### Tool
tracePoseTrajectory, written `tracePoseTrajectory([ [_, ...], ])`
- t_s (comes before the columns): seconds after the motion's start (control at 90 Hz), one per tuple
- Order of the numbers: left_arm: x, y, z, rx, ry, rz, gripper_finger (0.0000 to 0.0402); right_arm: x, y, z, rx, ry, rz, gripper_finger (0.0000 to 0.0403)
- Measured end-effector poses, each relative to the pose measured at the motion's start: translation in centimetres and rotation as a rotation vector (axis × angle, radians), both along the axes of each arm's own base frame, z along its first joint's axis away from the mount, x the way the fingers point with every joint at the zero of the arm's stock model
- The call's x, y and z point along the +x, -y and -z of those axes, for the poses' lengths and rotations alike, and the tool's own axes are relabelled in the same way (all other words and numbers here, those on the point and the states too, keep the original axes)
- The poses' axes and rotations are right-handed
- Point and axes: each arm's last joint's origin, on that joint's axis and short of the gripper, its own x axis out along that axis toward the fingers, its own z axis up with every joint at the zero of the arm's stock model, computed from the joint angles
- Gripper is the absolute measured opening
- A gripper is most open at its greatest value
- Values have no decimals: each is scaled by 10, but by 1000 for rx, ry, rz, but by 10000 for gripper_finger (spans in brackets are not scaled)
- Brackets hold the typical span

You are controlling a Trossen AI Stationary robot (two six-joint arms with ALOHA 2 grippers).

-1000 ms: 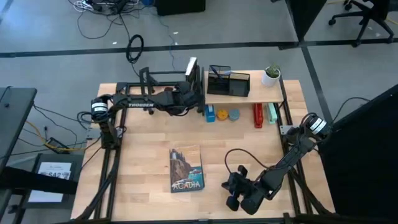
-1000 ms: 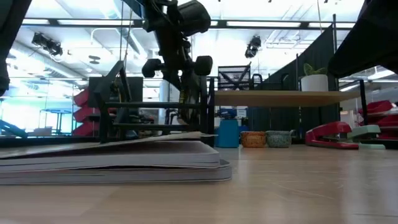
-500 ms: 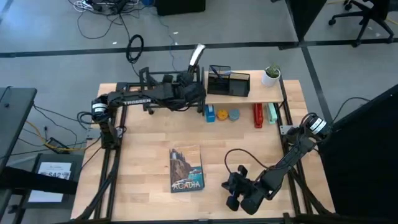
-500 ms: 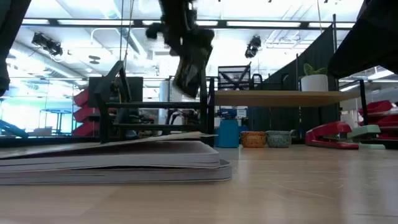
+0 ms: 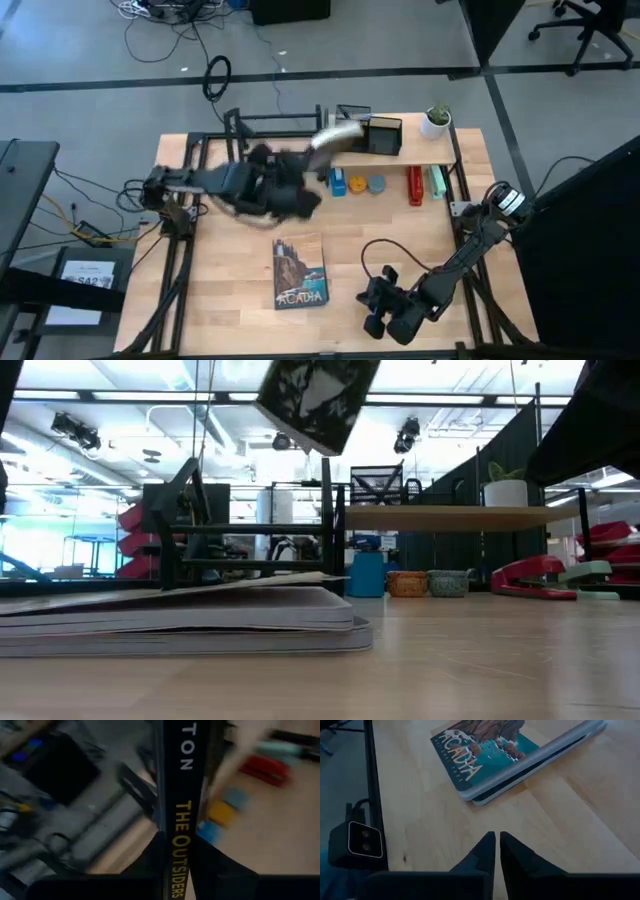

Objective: Stock shelves
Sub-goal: Remove the black book from the book shelf

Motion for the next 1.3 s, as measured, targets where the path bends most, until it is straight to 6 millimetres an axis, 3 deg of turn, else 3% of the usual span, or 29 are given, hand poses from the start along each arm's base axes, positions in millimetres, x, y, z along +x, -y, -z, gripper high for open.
tracePoseTrajectory([
  [0.2,-18,80,44,-186,46,74,30,0,-1,0,2,2,-2,0],
  [0.4,-39,155,90,-447,279,103,30,0,-1,0,1,3,-4,1],
  [0.589,-50,196,141,-639,441,162,30,2,-1,-2,2,18,-16,1],
  [0.744,-60,196,176,-685,469,139,30,5,1,-2,4,23,-10,1],
  [0.933,-85,166,193,-724,511,51,30,9,1,-3,9,35,-27,1],
  [1.133,-108,140,206,-946,667,127,30,10,3,-3,14,30,-28,1],
  [1.3,-121,124,239,-1092,763,181,30,11,3,-3,18,28,-30,0],
])
